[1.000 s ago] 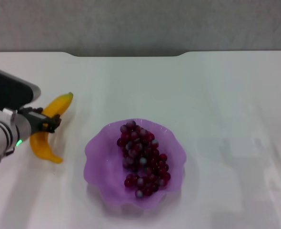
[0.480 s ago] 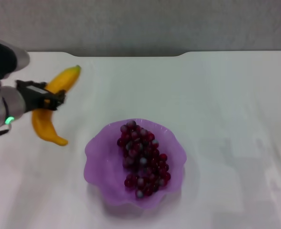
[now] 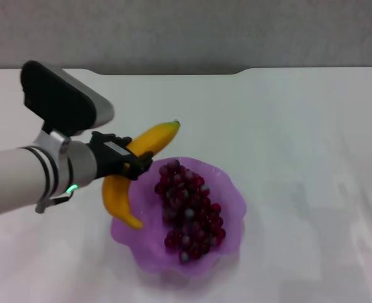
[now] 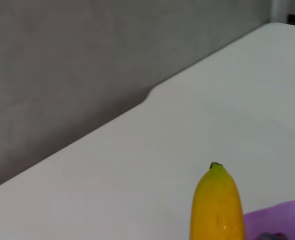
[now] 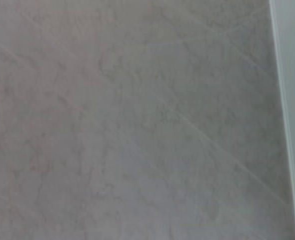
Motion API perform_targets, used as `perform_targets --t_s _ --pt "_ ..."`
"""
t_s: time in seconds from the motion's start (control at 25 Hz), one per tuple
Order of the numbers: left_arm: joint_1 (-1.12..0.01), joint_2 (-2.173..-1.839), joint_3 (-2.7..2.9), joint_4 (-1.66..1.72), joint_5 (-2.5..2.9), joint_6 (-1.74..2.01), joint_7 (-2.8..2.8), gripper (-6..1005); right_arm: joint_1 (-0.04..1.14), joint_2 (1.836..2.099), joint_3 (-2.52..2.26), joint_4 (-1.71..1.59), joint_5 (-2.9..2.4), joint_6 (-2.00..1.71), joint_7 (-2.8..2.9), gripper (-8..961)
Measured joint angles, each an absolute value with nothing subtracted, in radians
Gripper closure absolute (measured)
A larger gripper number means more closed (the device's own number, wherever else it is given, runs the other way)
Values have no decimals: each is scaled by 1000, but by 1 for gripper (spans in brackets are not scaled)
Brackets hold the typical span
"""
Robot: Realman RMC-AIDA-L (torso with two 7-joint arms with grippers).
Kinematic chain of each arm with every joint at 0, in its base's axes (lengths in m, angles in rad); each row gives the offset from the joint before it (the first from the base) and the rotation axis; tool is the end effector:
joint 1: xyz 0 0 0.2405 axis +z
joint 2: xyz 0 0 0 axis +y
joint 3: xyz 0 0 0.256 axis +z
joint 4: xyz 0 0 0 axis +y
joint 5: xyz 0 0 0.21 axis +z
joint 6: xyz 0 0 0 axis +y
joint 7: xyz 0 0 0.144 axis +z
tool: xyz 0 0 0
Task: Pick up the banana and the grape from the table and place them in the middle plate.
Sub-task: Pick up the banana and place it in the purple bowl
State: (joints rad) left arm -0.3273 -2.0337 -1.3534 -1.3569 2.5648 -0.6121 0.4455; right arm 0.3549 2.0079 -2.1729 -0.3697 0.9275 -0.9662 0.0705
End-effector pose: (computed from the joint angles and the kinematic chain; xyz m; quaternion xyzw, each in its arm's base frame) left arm -0.1940 0.3708 -0.0336 -0.8875 -0.2458 -0.0201 0.3893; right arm 0.3514 0.3384 0.0105 -0.6366 0.3069 0.2787 0.6503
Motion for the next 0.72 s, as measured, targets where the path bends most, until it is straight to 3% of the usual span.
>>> perform_targets --t_s 0.72 --pt "-402 -2034 -1236 -1208 2524 -585 481 511 356 2008 -2173 -371 928 -966 71 73"
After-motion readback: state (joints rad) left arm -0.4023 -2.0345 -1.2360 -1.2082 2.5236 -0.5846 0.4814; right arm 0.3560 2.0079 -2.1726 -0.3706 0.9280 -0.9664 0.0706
